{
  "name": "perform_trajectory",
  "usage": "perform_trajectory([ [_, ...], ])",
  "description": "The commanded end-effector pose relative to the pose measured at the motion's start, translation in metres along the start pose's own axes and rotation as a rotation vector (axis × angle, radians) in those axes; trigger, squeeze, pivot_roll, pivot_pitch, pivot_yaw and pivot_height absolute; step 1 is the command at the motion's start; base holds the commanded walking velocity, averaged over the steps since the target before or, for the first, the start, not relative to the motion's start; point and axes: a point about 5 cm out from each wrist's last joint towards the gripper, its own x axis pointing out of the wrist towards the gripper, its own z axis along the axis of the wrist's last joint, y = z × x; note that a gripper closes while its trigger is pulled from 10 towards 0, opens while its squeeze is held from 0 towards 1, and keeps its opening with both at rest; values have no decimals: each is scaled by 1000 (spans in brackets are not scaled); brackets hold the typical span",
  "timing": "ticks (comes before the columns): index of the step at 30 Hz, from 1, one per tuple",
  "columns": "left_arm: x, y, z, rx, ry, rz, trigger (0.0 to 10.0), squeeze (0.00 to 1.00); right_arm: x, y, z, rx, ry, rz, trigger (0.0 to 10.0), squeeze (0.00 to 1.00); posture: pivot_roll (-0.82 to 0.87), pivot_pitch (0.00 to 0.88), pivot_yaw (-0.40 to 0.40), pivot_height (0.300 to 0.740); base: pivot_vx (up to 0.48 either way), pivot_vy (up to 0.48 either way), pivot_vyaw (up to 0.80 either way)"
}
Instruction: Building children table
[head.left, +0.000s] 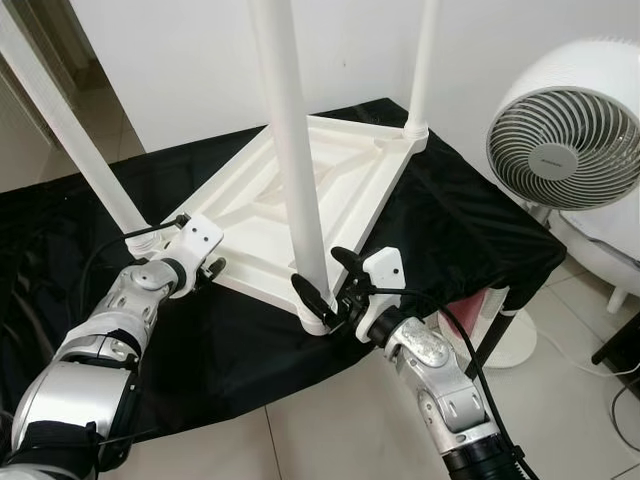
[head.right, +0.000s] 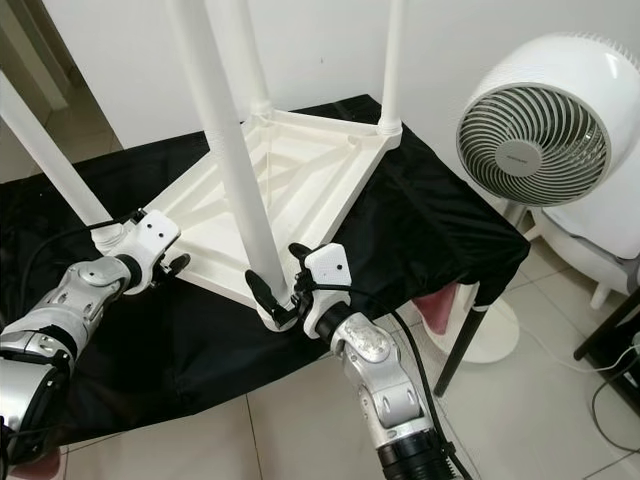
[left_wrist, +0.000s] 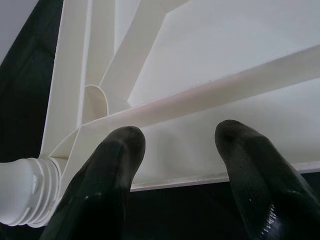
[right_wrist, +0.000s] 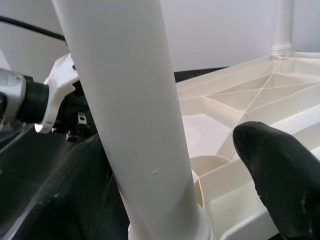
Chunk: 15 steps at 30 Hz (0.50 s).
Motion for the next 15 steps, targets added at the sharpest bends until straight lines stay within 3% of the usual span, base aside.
perform_trajectory([
  [1, -7, -19, -53, -58, 205, -49, 10000, 0, -7, -23, 11, 1, -78, -131, 10000, 0, -78, 125, 126, 740, 0, 0, 0],
  [5, -3, -10, -32, -71, 132, -30, 10000, 0, -5, -22, 15, 14, -116, -129, 10000, 0, -75, 120, 124, 740, 0, 0, 0],
  [15, -2, -9, -28, -70, 121, -26, 10000, 0, -5, -21, 14, 14, -111, -121, 10000, 0, -72, 109, 117, 740, 0, 0, 0],
])
